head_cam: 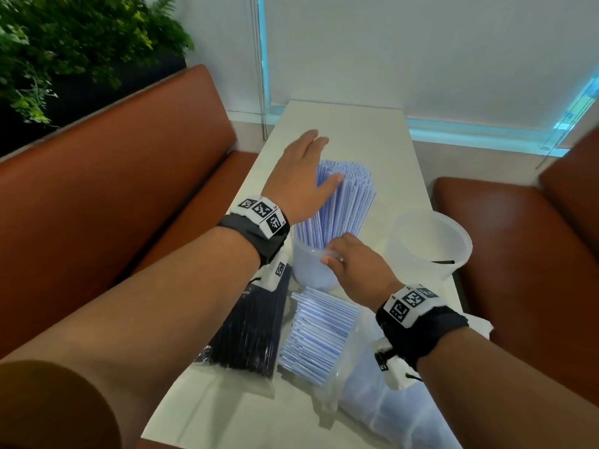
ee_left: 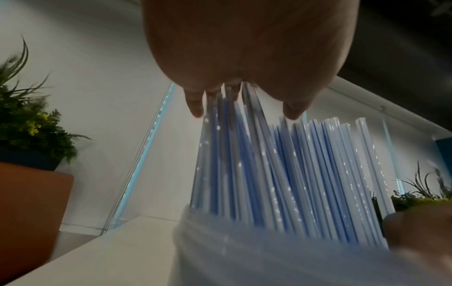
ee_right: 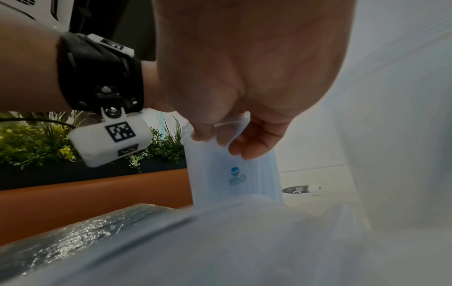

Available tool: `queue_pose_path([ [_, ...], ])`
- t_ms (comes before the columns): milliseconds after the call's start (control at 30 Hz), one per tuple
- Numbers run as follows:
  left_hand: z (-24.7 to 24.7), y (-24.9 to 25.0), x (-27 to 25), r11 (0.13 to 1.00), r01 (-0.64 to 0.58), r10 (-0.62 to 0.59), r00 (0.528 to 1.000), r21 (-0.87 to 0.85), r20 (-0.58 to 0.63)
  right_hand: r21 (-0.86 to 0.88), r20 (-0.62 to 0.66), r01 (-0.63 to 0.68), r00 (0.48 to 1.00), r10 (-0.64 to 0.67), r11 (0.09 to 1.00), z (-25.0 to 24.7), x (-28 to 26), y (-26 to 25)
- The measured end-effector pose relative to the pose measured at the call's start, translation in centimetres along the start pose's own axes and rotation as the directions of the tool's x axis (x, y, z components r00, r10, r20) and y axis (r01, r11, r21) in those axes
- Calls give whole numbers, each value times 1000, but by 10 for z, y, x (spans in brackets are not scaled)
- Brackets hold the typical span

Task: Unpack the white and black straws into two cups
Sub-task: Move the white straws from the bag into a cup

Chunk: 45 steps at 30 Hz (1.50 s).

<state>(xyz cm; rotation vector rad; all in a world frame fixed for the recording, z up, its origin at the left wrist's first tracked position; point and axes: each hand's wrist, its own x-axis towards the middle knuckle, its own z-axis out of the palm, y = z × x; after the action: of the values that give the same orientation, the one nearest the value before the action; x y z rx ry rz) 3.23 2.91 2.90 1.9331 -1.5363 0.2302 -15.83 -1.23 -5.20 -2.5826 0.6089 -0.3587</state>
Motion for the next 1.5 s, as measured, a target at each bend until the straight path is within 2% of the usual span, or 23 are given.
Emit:
queue_pose_path([
  [33,2,1,2,998,-26,24,999,52,26,-3,0,-2,1000,2,1000,0,0,0],
  [133,6,5,4,954,-144,87,972,262,218,-3,15,-22,1000,22,1000,0,1,-1],
  [200,5,5,5,960,-141,92,975,240,203,-8,14,-18,1000,18,1000,-1,1,-1],
  [267,6,5,3,966,-115,90,989,232,115,-9,5,-10,1000,10,1000,-1,0,-1],
  [367,10,1,-5,923,-139,71,978,359,196,-3,9,-9,1000,9,1000,-2,-1,-1],
  [467,-4,2,-4,950,-133,71,973,282,221,1,38,4,999,-4,1000,-8,-1,-3],
  [533,-19,9,-6,974,-76,43,987,214,154,-5,6,48,999,-48,999,-12,-8,-8],
  [633,-37,20,-19,999,22,-23,999,-31,-26,-34,-247,109,962,-114,993,-11,-31,-18],
  [667,-41,23,-26,995,19,-29,994,-101,-103,-70,-308,46,949,-66,996,-10,-39,-19],
  [700,-45,28,-33,990,-7,-18,983,-138,-181,-100,-314,-74,949,39,992,-9,-46,-19],
  [733,-48,32,-41,987,-43,4,969,-153,-247,-134,-255,-235,947,196,963,-7,-53,-17],
  [767,-48,38,-50,983,-80,30,958,-165,-285,-206,-145,-393,918,369,896,-6,-58,-12],
  [800,-46,45,-61,976,-115,59,957,-183,-283,-297,-39,-494,861,506,817,-4,-61,-6],
  [833,-42,51,-73,969,-144,95,967,-200,-237,-370,34,-543,803,595,754,-3,-64,0],
  [867,-35,56,-85,965,-158,129,981,-210,-142,-403,78,-571,757,648,715,-2,-65,4],
  [900,-26,60,-96,966,-148,150,989,-212,-4,-403,108,-587,731,674,702,0,-65,7],
  [933,-15,62,-108,972,-124,156,975,-198,156,-383,137,-595,720,680,706,2,-66,9],
  [1000,8,60,-127,987,-92,140,894,-131,426,-309,172,-595,733,658,742,6,-65,13],
  [1100,40,51,-146,992,-123,102,749,-14,654,-208,168,-597,758,630,775,7,-65,14],
  [1167,55,47,-152,983,-184,111,688,23,717,-163,168,-581,780,603,797,6,-64,13],
  [1300,74,52,-155,958,-277,111,608,79,786,-71,147,-547,821,551,834,4,-63,7],
  [1500,85,58,-156,946,-290,46,560,144,827,8,110,-543,835,539,840,1,-65,5],
])
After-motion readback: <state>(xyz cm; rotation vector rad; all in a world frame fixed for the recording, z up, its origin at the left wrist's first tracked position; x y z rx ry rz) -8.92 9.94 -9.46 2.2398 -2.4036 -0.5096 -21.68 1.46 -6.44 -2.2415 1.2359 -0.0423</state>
